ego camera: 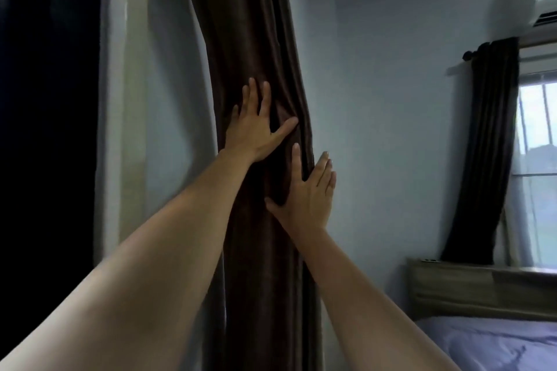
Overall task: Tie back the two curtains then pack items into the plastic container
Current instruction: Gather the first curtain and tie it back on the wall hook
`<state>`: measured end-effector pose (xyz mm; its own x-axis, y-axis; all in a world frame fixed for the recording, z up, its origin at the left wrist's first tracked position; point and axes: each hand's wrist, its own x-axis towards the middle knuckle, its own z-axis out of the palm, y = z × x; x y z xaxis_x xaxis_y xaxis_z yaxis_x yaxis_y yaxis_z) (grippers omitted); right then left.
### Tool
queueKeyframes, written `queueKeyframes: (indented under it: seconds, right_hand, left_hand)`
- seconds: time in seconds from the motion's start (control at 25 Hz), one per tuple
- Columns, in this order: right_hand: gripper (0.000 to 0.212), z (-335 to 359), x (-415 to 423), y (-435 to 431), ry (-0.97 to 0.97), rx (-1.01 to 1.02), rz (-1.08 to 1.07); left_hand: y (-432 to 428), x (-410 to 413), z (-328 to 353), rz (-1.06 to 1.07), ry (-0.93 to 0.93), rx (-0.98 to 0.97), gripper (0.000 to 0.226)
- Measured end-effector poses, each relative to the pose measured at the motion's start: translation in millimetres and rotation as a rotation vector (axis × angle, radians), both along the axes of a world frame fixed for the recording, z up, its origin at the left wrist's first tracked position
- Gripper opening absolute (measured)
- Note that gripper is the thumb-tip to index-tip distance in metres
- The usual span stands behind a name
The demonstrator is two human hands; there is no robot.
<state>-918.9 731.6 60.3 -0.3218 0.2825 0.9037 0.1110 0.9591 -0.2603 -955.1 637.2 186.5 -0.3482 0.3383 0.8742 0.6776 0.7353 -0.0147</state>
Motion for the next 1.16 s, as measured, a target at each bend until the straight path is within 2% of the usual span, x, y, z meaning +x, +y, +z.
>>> queueKeyframes:
  seconds: [0.16,0.24,0.4,0.68,0.8,0.92,1.0,1.08,1.16]
  right_hand:
    - [0.118,11.9,-30.0,22.5,0.048,0.008,0.116]
    - [0.119,12.1,-31.0,30.8,0.060,-0.009,0.256]
    - [0.125,-2.1,-4.9,36.3,0.028,-0.088,0.749]
    - [0.131,-13.2,43.8,39.1,-0.173,-0.208,1.435]
    - [0.114,-5.7,52.3,28.8,-0.258,-0.323,1.672]
    - [0.076,7.2,61.8,13.7,-0.246,-0.360,1.987]
    - [0.069,26.9,64.4,4.2,-0.205,-0.416,2.042]
    - [0.083,57.5,48.1,-1.1,-0.162,-0.486,2.045]
    - [0.102,87.7,31.4,-4.6,-0.186,-0.507,2.043]
  left_hand:
    - [21.1,-20.8,10.5,0.035,-0.039,0.030,0.090]
    - [26.9,-20.9,6.8,0.014,-0.052,0.081,0.088]
    - [22.7,-3.5,-17.6,-0.031,-0.005,0.267,0.089]
    - [-9.6,75.4,-53.1,-0.046,-0.039,0.429,0.089]
    - [-38.2,124.9,-63.3,0.022,-0.110,0.467,0.085]
    - [-50.6,188.8,-68.9,0.155,-0.045,0.589,0.082]
    - [-59.3,223.4,-58.5,0.241,0.011,0.639,0.075]
    - [-78.7,230.8,-34.1,0.291,0.046,0.709,0.083]
    - [-92.1,240.3,-11.5,0.348,0.007,0.751,0.092]
